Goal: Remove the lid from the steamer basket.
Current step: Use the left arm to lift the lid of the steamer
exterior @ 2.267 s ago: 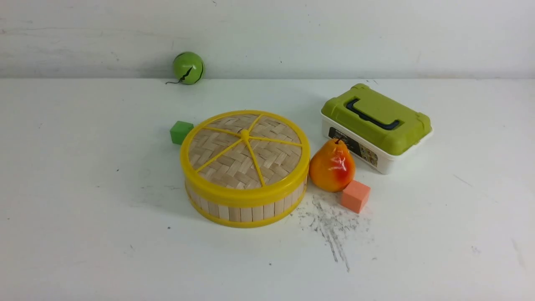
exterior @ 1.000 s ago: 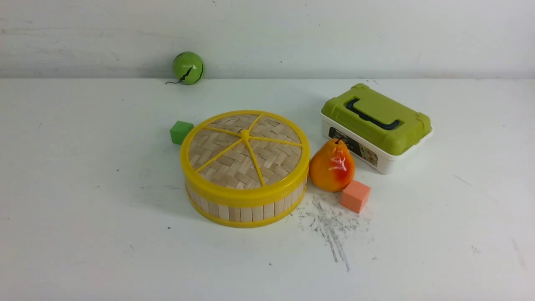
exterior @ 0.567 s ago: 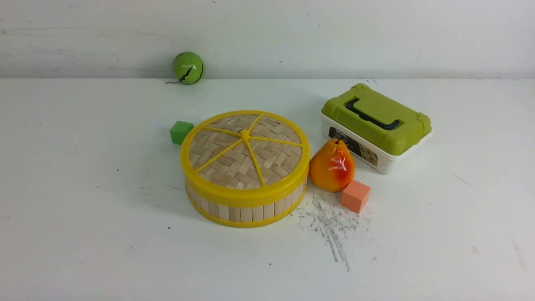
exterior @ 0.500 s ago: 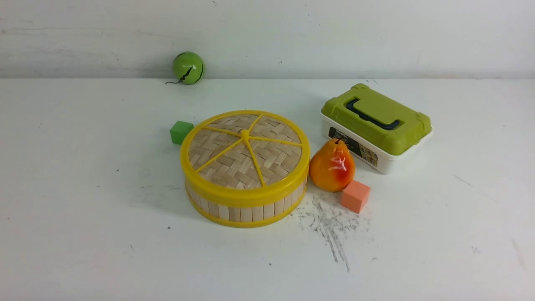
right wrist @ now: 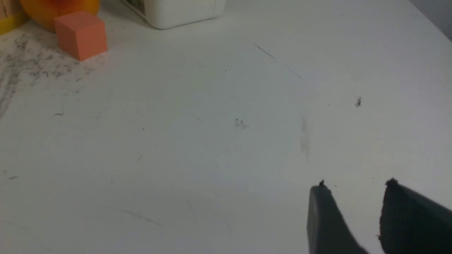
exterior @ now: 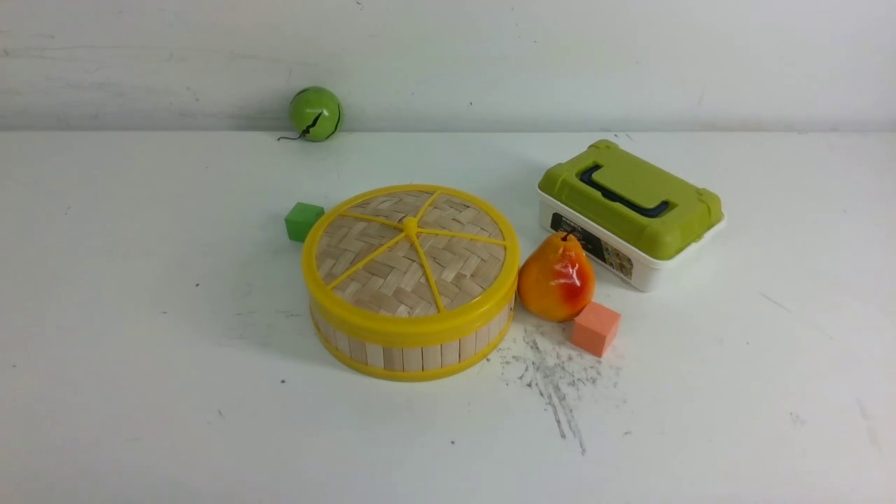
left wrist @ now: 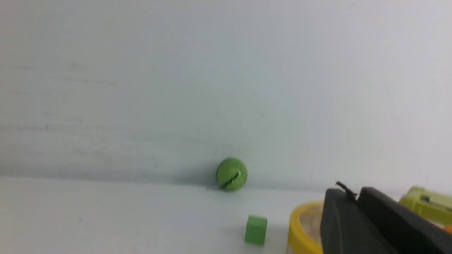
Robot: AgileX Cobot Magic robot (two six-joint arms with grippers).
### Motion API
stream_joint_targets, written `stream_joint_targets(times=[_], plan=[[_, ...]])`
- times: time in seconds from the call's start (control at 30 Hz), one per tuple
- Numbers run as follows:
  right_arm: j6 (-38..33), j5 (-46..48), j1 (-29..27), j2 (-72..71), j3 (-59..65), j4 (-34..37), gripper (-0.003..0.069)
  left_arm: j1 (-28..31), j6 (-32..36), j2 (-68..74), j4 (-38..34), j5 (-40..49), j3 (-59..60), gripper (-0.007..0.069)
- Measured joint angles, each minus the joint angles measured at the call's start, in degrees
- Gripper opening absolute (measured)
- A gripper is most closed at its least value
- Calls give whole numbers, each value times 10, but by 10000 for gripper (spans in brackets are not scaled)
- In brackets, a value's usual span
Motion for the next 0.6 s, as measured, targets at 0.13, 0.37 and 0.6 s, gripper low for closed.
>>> stream_joint_targets(times=[0.13, 0.37, 0.6], plan=[[0, 0, 0, 0, 0, 0, 240, 0, -57, 0, -2, -57, 0, 56], [0, 0, 0, 0, 0, 0, 240, 0, -212, 0, -13, -100, -42, 48], [0, 0, 0, 0, 0, 0, 240, 0, -101, 125, -13, 132, -280, -13]])
